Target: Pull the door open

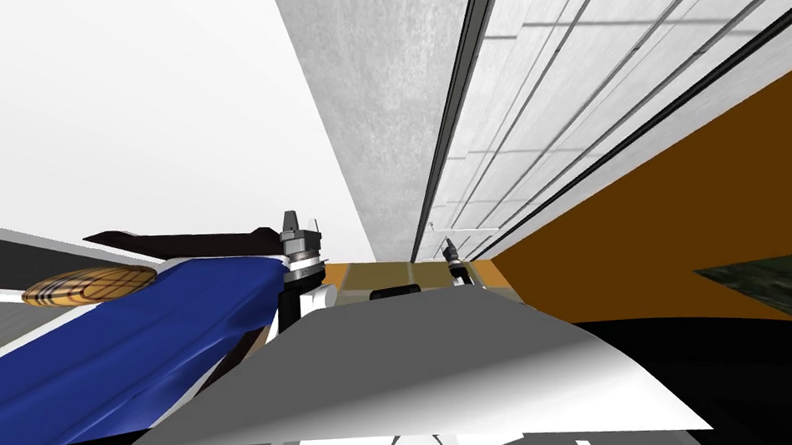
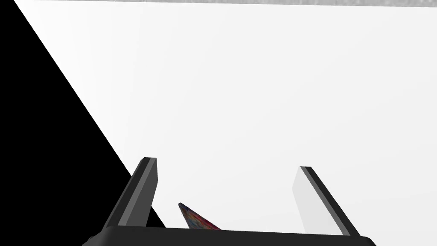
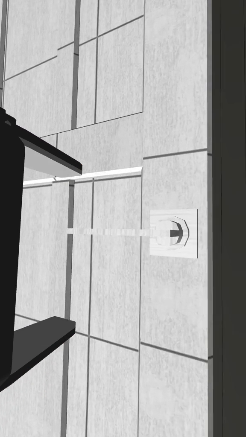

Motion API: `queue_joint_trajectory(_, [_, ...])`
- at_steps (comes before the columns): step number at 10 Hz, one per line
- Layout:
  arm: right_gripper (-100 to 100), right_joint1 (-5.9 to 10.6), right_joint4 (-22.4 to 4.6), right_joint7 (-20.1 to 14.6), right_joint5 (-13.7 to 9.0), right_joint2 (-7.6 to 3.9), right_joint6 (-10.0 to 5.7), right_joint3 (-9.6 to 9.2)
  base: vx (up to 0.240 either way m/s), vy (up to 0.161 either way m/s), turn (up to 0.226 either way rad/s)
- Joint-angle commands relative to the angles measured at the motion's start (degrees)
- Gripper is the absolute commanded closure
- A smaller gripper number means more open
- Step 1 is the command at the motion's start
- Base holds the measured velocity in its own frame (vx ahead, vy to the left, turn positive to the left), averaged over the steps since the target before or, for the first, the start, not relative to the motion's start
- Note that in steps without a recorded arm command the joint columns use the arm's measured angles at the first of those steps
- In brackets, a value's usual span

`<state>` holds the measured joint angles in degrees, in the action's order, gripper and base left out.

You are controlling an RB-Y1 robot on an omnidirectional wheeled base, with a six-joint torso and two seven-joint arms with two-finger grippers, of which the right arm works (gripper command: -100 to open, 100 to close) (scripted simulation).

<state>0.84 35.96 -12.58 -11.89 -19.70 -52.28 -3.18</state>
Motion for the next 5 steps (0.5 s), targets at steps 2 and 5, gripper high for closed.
queue_joint_trajectory(2, [-100, -0.56, 0.1, 0.0, -0.4, -0.19, -0.25, 0.58, 0.181, -0.019, 0.076])
queue_joint_trajectory(5, [-100, -1.11, -0.7, 0.0, -1.1, -0.43, -0.95, 1.53, 0.205, -0.040, 0.100])
